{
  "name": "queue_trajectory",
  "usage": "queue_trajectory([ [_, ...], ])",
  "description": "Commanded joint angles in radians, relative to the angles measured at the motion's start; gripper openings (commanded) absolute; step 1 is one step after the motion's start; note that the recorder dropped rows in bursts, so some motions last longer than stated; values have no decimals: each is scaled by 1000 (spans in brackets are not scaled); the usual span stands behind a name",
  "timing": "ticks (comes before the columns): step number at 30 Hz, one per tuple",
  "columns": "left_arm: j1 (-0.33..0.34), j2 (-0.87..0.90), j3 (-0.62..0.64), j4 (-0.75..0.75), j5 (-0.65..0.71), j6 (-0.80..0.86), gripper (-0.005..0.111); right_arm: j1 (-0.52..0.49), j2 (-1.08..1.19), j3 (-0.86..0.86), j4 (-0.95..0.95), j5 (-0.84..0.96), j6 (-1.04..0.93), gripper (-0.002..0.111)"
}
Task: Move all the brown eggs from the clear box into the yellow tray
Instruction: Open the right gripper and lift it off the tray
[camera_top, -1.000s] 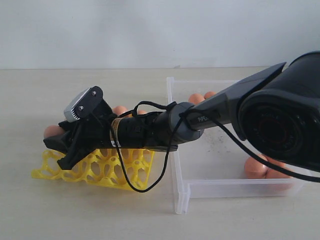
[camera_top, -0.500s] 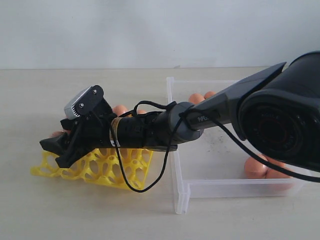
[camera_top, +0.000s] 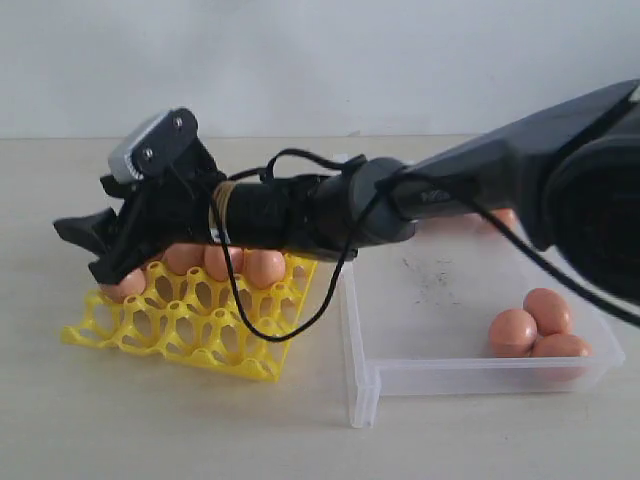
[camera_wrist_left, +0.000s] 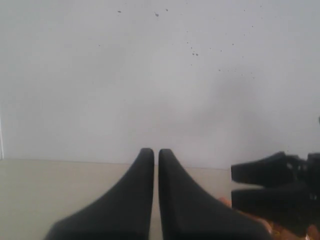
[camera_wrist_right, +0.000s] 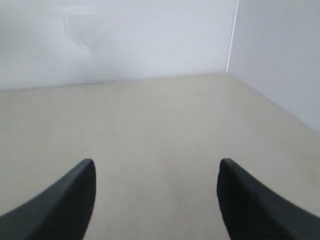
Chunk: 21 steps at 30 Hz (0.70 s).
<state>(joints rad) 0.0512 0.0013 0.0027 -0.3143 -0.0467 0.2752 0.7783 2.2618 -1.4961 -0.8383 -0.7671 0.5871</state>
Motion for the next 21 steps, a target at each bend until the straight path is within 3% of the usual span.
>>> queue_trajectory([
  [1,-4,-1,-3,-5,-6,3,4,-1,-131,-2,-163,-22,63,54],
  [7,-4,-1,-3,-5,-6,3,4,-1,-232,-2,-439,-20,151,0],
  [10,-4,-1,-3,-5,-6,3,4,-1,-258,-2,-540,-22,241,0],
  [14,-4,-1,-3,-5,-6,3,4,-1,-284,-2,-906,-6,393,0],
  [16,-4,-1,-3,-5,-6,3,4,-3,-298,34,-906,71,428,0],
  [18,-4,-1,-3,-5,-6,3,4,-3,-328,75,-906,207,423,0],
  [21,-4,-1,-3,-5,-6,3,4,-3,-383,172,-906,613,416,0],
])
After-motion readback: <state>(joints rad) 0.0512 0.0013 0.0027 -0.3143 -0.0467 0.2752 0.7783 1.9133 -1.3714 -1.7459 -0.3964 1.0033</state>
